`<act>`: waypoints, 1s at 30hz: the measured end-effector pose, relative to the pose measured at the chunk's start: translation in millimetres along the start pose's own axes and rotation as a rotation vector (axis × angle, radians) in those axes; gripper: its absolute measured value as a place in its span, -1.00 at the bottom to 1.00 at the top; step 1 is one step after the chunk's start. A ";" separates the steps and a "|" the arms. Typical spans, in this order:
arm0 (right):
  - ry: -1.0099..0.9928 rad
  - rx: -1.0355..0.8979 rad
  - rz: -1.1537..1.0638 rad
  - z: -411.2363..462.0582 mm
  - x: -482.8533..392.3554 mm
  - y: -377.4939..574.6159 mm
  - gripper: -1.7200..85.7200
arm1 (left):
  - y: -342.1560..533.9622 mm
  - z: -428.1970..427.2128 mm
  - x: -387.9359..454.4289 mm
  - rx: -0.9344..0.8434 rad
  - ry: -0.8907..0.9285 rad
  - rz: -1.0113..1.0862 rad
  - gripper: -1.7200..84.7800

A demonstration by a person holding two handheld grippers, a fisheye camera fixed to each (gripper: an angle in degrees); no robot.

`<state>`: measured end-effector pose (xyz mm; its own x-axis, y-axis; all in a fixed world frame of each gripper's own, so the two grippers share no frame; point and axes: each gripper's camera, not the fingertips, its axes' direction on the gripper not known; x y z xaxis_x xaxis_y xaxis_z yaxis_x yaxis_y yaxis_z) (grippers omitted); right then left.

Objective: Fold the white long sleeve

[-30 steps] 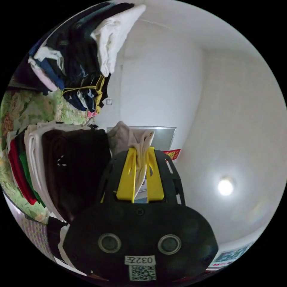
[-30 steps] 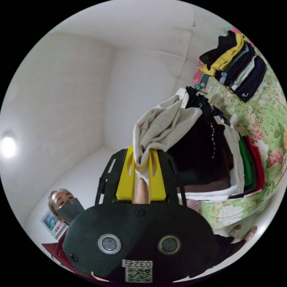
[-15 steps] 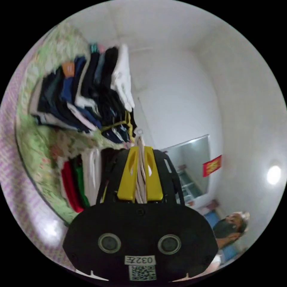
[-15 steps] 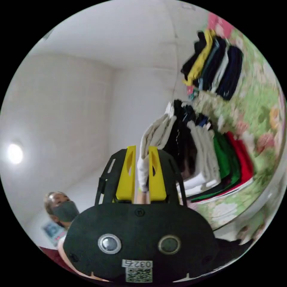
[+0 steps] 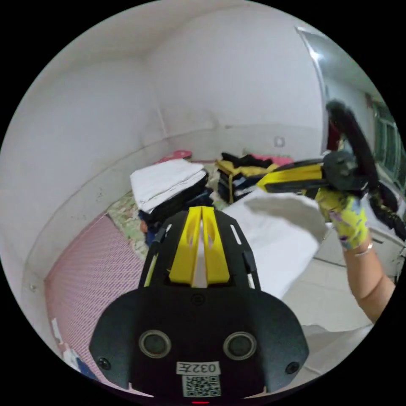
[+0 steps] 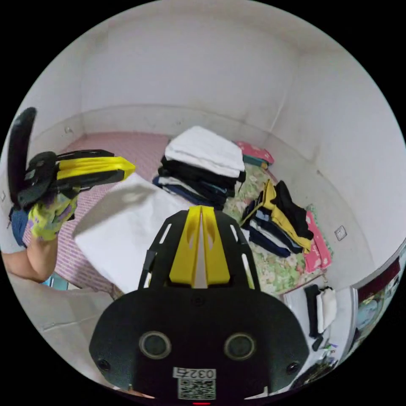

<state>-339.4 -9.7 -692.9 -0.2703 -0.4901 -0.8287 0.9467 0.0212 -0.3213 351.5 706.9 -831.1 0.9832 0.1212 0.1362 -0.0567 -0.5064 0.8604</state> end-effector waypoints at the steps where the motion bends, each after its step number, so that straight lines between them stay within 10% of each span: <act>1: 0.036 -0.077 -0.004 29.7 -10.6 -10.8 -0.98 | 3.8 30.1 23.7 -0.079 -0.077 0.028 -0.98; 7: 0.113 -0.145 0.081 114.9 -33.0 -4.8 -0.98 | 27.2 86.6 92.6 -0.106 -0.323 0.126 -0.98; 30: 0.243 -0.121 0.012 113.4 -40.1 -45.8 -0.98 | -64.8 3.5 119.0 -0.075 -0.314 0.110 -0.98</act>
<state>-352.1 -89.9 -593.1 -0.3073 -0.2659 -0.9137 0.9261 0.1371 -0.3514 472.9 751.2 -872.3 0.9752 -0.2055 0.0818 -0.1660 -0.4361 0.8844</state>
